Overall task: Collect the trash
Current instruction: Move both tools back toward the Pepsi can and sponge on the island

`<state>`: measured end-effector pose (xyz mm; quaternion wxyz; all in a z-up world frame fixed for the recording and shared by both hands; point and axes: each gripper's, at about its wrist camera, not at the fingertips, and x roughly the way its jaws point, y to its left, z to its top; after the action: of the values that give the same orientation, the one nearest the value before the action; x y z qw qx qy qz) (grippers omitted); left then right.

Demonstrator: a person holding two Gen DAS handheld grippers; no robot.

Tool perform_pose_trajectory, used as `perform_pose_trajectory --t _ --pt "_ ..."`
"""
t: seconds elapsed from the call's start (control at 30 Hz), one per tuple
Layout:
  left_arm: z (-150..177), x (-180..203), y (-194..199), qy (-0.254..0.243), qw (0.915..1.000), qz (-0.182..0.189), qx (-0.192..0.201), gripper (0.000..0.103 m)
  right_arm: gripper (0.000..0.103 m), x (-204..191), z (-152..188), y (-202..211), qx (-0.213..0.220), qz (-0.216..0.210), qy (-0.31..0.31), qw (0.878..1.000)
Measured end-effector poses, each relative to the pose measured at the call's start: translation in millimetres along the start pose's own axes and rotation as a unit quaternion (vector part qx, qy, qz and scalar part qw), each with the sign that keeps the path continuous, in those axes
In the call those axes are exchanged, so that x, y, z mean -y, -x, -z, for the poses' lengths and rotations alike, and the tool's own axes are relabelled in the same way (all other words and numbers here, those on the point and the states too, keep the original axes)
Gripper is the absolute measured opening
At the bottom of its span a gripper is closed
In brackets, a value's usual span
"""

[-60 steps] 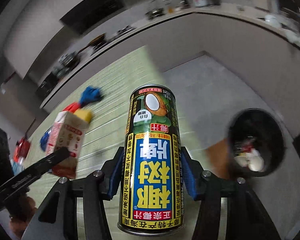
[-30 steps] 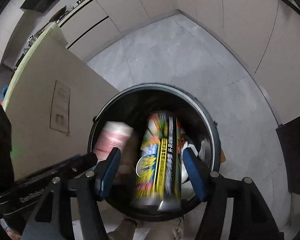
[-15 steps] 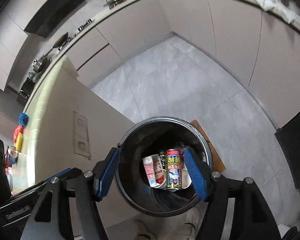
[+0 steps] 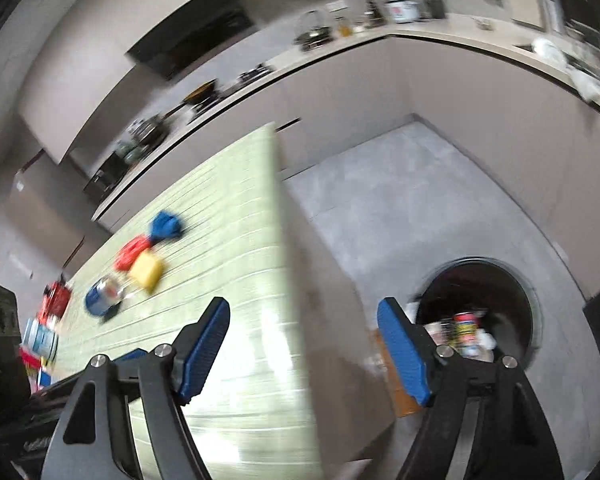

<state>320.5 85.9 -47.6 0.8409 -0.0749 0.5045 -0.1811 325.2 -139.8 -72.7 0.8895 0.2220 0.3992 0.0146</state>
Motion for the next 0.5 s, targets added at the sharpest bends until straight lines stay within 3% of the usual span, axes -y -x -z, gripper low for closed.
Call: perform_pose_trajectory --t 0.23,0.5 --pt "2.1 -140.2 35.6 0.069 0.9927 -0.096 0.024 0.059 0.079 -116.1 37.8 -51.7 -0.035 -0.043 0.038 0.998" --pt "-9.5 -221.5 43.5 0.136 0.9812 -0.132 0.034 0.059 0.079 -185.7 39.6 -94.9 -0.062 -0.052 0.096 0.992"
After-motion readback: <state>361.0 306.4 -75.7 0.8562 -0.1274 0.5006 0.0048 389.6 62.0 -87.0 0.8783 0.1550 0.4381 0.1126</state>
